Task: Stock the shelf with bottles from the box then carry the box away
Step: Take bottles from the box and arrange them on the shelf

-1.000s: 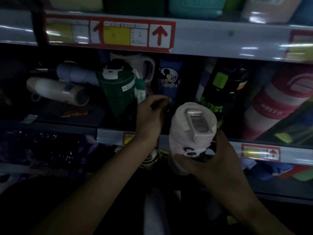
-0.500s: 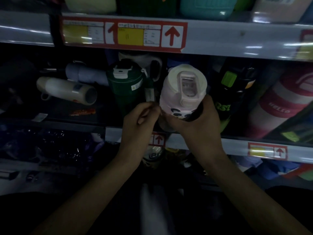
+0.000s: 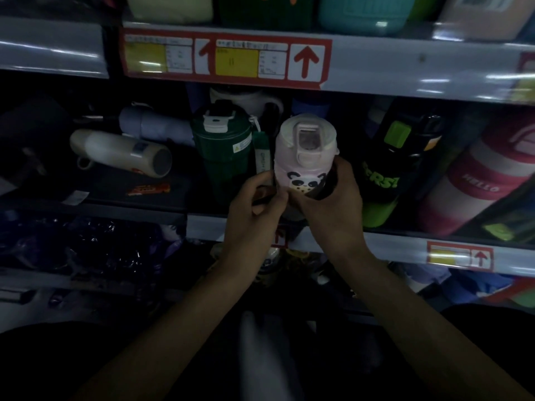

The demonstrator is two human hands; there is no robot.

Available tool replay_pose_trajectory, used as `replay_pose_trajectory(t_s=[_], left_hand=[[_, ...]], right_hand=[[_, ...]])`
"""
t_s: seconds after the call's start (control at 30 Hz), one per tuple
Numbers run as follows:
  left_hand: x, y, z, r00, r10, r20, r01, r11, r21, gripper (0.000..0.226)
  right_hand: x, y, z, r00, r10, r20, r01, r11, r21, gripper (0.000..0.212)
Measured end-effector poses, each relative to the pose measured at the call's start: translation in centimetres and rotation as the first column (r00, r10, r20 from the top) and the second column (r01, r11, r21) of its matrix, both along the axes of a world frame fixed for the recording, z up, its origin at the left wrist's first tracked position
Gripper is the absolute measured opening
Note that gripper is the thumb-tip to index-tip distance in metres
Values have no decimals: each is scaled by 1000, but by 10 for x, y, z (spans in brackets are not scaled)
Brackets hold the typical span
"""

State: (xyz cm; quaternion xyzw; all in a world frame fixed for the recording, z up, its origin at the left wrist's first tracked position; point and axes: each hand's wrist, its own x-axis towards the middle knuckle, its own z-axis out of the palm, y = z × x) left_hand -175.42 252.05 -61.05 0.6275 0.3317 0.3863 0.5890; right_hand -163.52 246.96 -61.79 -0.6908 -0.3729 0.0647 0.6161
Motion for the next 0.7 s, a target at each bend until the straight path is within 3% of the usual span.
replay_pose_trajectory(t_s=[0.2,0.37,0.6,0.7], left_hand=[[-1,0,-3,1000,-9,-24,9,1000,-30,27],[-1,-1,-3,1000,-26,-10,25,994,-107,27],[1,-7,-3,999,-24,-27,21,993,-117,42],[4,-4,0,998,-60,-5,59,987,-147,25]], right_hand=[[1,-7,-6,1000,15,-27,-16,999,-52,77],[2,-10,-18,988,4,-157,-20,995,-99,64],[3,-9,-19,986,-20,-168,1,994,-113,54],[3,-6,-18,985,-30,-172,7,991,-132,52]])
